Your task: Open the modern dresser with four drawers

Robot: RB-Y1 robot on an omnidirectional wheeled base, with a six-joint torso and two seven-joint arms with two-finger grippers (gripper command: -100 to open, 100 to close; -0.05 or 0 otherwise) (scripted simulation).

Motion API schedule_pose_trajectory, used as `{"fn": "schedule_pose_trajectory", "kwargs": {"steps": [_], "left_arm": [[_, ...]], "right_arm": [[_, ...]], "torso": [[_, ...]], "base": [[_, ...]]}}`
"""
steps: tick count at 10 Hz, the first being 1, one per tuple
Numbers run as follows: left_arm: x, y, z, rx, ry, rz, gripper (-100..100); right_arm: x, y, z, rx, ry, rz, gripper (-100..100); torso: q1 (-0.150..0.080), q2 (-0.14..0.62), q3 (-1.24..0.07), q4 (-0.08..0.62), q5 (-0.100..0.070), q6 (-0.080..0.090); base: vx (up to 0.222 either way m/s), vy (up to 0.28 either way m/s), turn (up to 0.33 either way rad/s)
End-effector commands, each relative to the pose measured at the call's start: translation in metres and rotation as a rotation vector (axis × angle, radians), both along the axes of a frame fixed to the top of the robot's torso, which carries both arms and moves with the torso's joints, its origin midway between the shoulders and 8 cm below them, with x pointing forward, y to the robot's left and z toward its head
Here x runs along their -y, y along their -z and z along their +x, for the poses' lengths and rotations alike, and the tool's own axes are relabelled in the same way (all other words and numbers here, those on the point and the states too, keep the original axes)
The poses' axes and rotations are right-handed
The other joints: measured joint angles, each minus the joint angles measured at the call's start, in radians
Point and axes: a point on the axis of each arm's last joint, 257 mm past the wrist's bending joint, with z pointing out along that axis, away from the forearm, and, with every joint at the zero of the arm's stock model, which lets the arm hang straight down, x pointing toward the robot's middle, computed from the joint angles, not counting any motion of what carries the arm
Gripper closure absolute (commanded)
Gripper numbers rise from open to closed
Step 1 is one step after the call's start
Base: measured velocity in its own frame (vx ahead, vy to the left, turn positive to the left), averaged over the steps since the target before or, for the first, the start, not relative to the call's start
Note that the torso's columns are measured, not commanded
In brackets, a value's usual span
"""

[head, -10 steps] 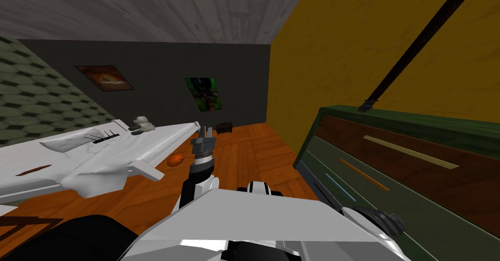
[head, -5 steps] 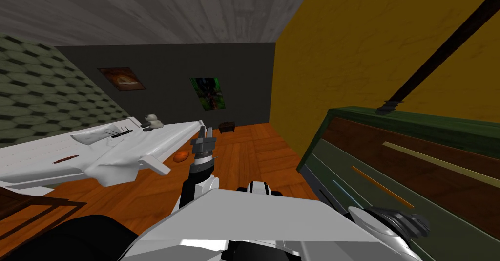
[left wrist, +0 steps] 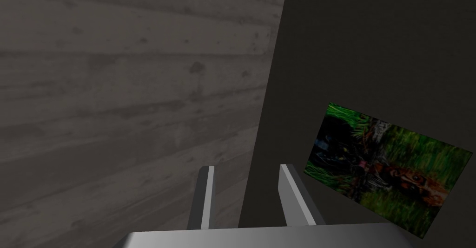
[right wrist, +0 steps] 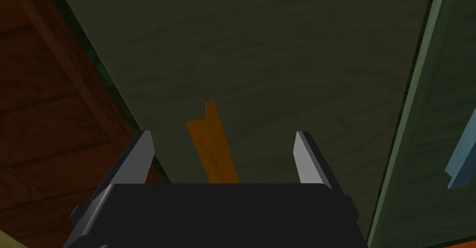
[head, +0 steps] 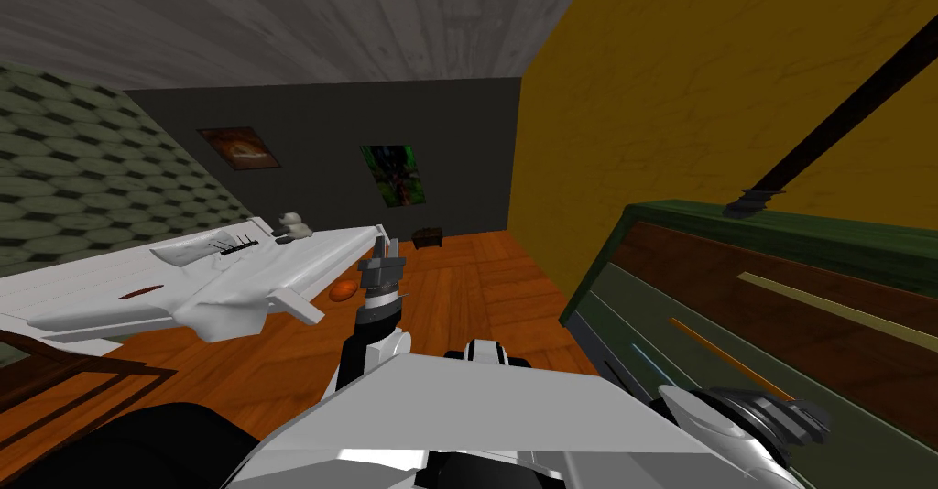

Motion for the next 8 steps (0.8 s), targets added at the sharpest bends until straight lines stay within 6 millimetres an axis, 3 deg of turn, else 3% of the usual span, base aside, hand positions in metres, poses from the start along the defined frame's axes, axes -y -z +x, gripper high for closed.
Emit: {"fn": "schedule_pose_trajectory", "kwargs": {"steps": [1,3,6,7,8], "left_arm": [[0.000,0.000,0.000,0.000,0.000,0.000,0],[0.000,0.000,0.000,0.000,0.000,0.000,0],[0.000,0.000,0.000,0.000,0.000,0.000,0],[0.000,0.000,0.000,0.000,0.000,0.000,0],[0.000,0.000,0.000,0.000,0.000,0.000,0]], "right_arm": [[0.001,-0.002,0.002,0.000,-0.002,0.000,100],[0.002,-0.003,0.004,0.000,-0.004,0.000,100],[0.003,-0.004,0.006,0.000,-0.005,0.000,100],[0.000,-0.006,0.020,0.070,-0.001,0.022,-100],[-0.002,-0.008,0.026,0.100,0.001,0.031,-100]], "torso": [[0.000,0.000,0.000,0.000,0.000,0.000],[0.008,0.000,0.000,0.000,0.002,0.000],[0.000,0.000,0.000,0.000,0.000,0.000],[-0.007,-0.002,-0.001,0.000,-0.001,0.000],[-0.011,-0.004,-0.002,-0.001,-0.003,0.000]], "base": [[-0.005,0.101,-0.006],[-0.031,0.187,-0.015],[-0.050,0.169,-0.011],[0.005,-0.042,0.020],[0.012,-0.108,0.036]]}}
